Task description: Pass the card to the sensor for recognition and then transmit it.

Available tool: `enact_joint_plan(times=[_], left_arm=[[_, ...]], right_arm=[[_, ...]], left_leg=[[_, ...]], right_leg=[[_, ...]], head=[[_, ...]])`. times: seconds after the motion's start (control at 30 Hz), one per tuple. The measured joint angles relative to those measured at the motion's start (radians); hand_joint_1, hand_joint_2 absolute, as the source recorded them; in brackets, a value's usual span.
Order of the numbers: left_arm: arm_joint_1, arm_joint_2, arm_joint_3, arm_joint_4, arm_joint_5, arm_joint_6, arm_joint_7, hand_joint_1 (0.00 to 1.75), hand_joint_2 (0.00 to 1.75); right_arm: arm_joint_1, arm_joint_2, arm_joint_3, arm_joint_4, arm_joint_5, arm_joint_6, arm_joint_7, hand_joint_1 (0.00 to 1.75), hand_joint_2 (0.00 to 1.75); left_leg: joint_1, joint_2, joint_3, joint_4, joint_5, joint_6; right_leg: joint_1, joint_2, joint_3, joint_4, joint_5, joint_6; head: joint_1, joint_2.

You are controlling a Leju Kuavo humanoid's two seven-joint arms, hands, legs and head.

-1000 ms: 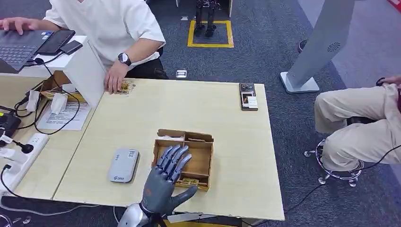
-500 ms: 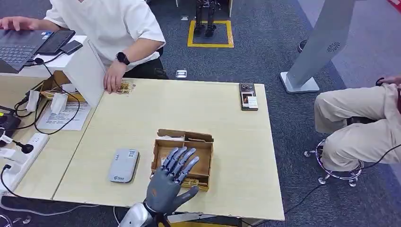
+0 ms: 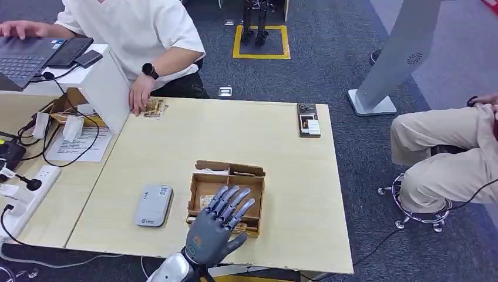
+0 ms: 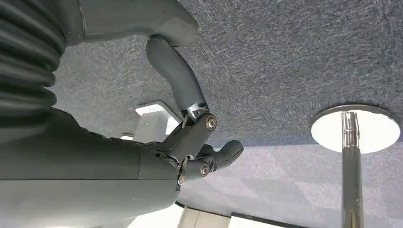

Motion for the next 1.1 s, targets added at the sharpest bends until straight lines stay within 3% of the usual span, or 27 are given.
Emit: enact_joint_plan(times=[0.3, 0.67, 1.1], left_arm=[[-0.005, 0.008, -0.013, 0.005, -0.015, 0.0, 0.027, 0.0, 1.75], [-0.03, 0.02, -0.029, 0.032, -0.156, 0.0, 0.177, 0.0, 1.75], [-0.041, 0.022, -0.04, 0.049, -0.177, 0.0, 0.207, 0.0, 1.75]], right_arm=[[0.0, 0.0, 0.0, 0.001, 0.0, 0.0, 0.0, 0.0, 1.75], [0.0, 0.0, 0.0, 0.001, -0.002, 0.0, 0.003, 0.0, 1.75], [0.0, 0.0, 0.0, 0.001, -0.007, 0.0, 0.003, 0.0, 1.75]], left_leg=[[0.0, 0.0, 0.0, 0.0, 0.0, 0.0], [0.0, 0.0, 0.0, 0.0, 0.0, 0.0], [0.0, 0.0, 0.0, 0.0, 0.0, 0.0]], right_leg=[[0.0, 0.0, 0.0, 0.0, 0.0, 0.0], [0.0, 0.0, 0.0, 0.0, 0.0, 0.0], [0.0, 0.0, 0.0, 0.0, 0.0, 0.0]], head=[[0.0, 0.0], [0.0, 0.0], [0.0, 0.0]])
